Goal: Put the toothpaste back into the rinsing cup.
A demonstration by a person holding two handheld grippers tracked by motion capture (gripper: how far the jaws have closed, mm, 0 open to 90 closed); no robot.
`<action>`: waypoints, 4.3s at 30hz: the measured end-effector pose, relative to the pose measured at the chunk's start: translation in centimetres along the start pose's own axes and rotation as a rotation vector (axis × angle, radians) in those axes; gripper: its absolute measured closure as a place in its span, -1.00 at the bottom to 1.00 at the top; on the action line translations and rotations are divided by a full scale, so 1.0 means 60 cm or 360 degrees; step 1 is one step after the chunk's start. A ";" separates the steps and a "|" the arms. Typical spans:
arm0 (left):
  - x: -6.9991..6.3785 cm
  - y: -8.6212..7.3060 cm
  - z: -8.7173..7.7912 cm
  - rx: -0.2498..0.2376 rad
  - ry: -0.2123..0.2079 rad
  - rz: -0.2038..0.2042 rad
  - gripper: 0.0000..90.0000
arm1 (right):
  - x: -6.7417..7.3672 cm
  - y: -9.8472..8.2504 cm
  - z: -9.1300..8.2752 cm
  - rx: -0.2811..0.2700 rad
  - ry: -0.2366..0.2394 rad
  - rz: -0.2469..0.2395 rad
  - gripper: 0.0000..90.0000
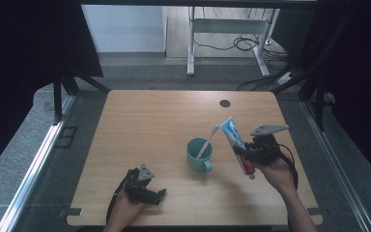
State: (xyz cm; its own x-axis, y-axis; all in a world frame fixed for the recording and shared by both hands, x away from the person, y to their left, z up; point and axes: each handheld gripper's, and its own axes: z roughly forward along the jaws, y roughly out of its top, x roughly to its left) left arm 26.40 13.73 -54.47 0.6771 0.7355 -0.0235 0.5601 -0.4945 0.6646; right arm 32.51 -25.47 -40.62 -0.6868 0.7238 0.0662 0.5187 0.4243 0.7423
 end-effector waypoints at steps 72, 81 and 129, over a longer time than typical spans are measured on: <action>0.000 0.000 0.000 0.0009 -0.0012 0.0018 -1.00 | 0.089 0.152 0.082 -0.0256 0.0105 -0.0159 0.58; 0.000 0.000 0.000 0.0008 -0.0009 0.0018 -1.00 | 0.099 0.164 0.102 -0.0270 0.0108 -0.0168 0.58; -0.001 0.000 -0.001 0.0014 -0.0016 0.0020 -1.00 | 0.103 0.100 0.195 -0.0216 0.0132 -0.0108 0.56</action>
State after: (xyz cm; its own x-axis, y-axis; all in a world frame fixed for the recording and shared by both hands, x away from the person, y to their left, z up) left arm 26.35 13.72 -54.45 0.6888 0.7246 -0.0223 0.5556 -0.5079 0.6583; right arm 37.32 -12.06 -43.56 -0.7606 0.6461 0.0638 0.4002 0.3893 0.8297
